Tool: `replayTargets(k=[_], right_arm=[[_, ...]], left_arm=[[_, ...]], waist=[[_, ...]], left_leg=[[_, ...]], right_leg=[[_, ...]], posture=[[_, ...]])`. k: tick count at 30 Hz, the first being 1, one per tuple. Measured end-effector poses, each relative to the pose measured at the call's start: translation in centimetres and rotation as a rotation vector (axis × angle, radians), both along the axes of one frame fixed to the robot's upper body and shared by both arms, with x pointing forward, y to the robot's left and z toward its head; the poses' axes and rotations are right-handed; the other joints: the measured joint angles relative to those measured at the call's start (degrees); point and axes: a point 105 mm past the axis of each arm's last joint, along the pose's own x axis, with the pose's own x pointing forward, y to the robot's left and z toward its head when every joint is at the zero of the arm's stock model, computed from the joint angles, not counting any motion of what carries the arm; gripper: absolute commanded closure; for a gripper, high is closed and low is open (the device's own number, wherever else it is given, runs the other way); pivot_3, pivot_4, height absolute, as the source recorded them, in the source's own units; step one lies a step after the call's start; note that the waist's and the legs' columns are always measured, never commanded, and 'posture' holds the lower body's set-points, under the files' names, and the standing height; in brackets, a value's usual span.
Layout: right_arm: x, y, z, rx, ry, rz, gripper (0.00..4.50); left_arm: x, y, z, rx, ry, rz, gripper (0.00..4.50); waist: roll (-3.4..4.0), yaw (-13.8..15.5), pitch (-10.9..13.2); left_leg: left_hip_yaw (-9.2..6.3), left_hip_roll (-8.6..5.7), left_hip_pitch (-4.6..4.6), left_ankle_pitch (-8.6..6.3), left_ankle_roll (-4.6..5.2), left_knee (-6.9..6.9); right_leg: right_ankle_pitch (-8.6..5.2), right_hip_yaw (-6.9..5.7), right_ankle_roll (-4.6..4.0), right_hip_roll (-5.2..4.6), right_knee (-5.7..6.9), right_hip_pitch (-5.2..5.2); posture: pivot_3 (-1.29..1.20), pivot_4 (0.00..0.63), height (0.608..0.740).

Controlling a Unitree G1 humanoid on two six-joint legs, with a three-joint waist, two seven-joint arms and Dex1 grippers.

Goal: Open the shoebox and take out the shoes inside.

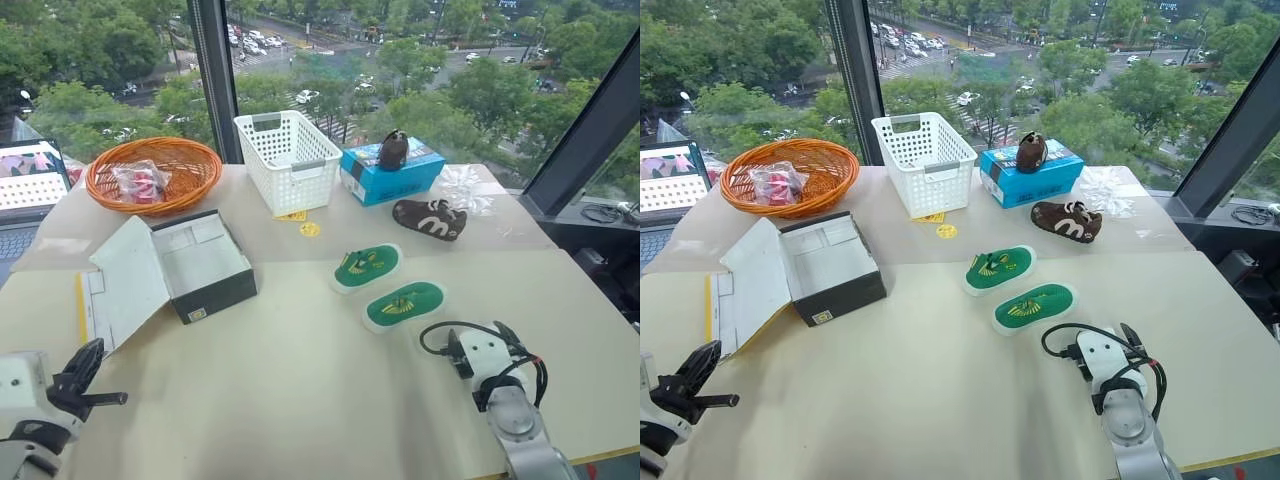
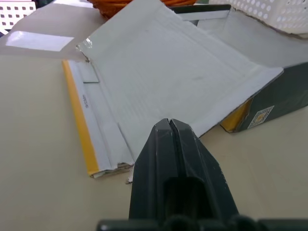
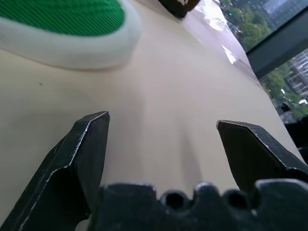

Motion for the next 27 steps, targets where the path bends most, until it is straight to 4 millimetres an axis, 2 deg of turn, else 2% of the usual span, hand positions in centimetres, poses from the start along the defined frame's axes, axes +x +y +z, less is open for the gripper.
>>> replayTargets(k=[5,9,15,27], right_arm=[[-0.1,-0.2,0.0,0.018,-0.008,-0.025,0.29],[-0.1,-0.3,0.1,0.014,-0.014,-0.037,0.29],[-0.1,-0.2,0.2,0.005,-0.018,-0.039,0.29],[0.0,-0.1,0.2,-0.012,-0.012,-0.027,0.29]], left_arm=[[0.9,-2.1,-1.9,-0.021,0.025,-0.086,4.5],[1.6,-4.0,-2.5,-0.018,0.02,-0.161,4.5],[2.5,-3.6,-2.5,-0.023,-0.006,-0.147,4.5],[2.7,-3.4,-2.9,-0.017,-0.013,-0.135,4.5]], waist=[[0.03,-0.09,-0.02],[0.06,-0.1,-0.04],[0.16,-0.11,-0.04],[0.23,-0.12,0.0]], left_leg=[[0.01,0.0,0.15,-0.12,0.19,-0.01],[0.01,0.0,0.17,-0.26,0.36,-0.01],[0.01,0.03,0.17,-0.13,0.65,-0.03],[0.01,0.03,0.18,-0.33,0.34,-0.04]], right_leg=[[0.0,-0.02,0.01,0.01,0.0,0.38],[-0.01,-0.02,0.03,0.01,0.0,0.38],[-0.03,-0.06,0.07,0.0,0.01,0.35],[-0.06,-0.05,0.11,-0.08,-0.01,0.35]], posture=[[0.0,0.15,0.736],[0.0,0.15,0.736],[0.0,0.15,0.736],[0.0,0.15,0.736]])
